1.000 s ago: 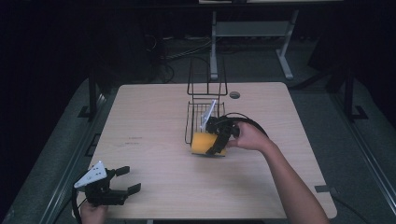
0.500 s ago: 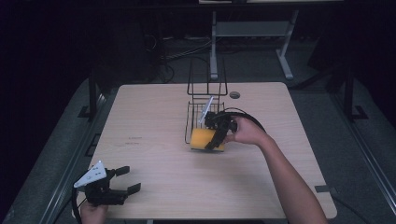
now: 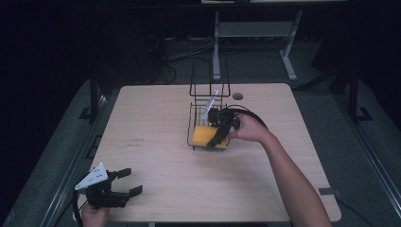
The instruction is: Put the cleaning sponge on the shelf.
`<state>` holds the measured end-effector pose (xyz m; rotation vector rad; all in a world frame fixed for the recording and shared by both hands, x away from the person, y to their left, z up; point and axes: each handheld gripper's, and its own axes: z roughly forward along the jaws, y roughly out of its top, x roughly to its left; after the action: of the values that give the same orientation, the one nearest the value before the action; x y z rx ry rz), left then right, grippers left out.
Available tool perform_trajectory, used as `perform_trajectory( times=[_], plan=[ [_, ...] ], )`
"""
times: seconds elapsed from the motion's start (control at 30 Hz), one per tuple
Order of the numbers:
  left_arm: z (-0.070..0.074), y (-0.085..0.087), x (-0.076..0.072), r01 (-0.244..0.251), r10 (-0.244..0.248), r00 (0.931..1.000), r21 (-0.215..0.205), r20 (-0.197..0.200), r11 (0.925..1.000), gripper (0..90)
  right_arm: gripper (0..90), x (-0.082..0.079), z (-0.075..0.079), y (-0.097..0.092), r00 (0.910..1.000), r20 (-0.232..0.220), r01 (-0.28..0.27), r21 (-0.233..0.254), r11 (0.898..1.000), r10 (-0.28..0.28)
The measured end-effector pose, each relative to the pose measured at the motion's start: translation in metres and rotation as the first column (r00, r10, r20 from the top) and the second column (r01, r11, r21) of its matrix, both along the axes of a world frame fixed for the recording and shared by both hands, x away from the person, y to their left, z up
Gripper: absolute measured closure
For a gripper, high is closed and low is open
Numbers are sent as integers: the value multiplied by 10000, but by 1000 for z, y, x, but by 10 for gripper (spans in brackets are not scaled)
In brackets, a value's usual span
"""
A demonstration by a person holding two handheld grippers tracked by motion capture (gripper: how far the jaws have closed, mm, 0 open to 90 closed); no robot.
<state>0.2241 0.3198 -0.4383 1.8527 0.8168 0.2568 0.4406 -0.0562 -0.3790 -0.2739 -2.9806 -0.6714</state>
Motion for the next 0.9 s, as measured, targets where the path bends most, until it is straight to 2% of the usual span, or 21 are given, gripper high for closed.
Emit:
perform_trajectory(
  times=[0.13,0.27,0.33,0.43,0.63,0.9],
  plan=[
    [0,0,0,0,0,10000,10,3,10000,140,219,3,1,1,10000,-18,25,-205,9998,-26],
    [0,0,0,-16,16,10000,-13,8,10000,141,219,7,4,4,10000,88,-29,-225,9997,31],
    [0,0,0,-22,22,10000,-8,12,10000,140,219,11,5,4,10000,-45,16,-98,10000,-17],
    [0,0,0,-23,23,10000,1,8,10000,140,219,14,4,5,10000,30,43,-382,9993,-42],
    [0,0,1,-11,11,10000,-12,-3,10000,141,220,22,5,6,9999,19,103,-251,9996,-102],
    [0,0,1,32,-32,10000,44,-17,10000,141,219,33,-8,6,9998,-145,161,-386,9991,-167]
  ],
)
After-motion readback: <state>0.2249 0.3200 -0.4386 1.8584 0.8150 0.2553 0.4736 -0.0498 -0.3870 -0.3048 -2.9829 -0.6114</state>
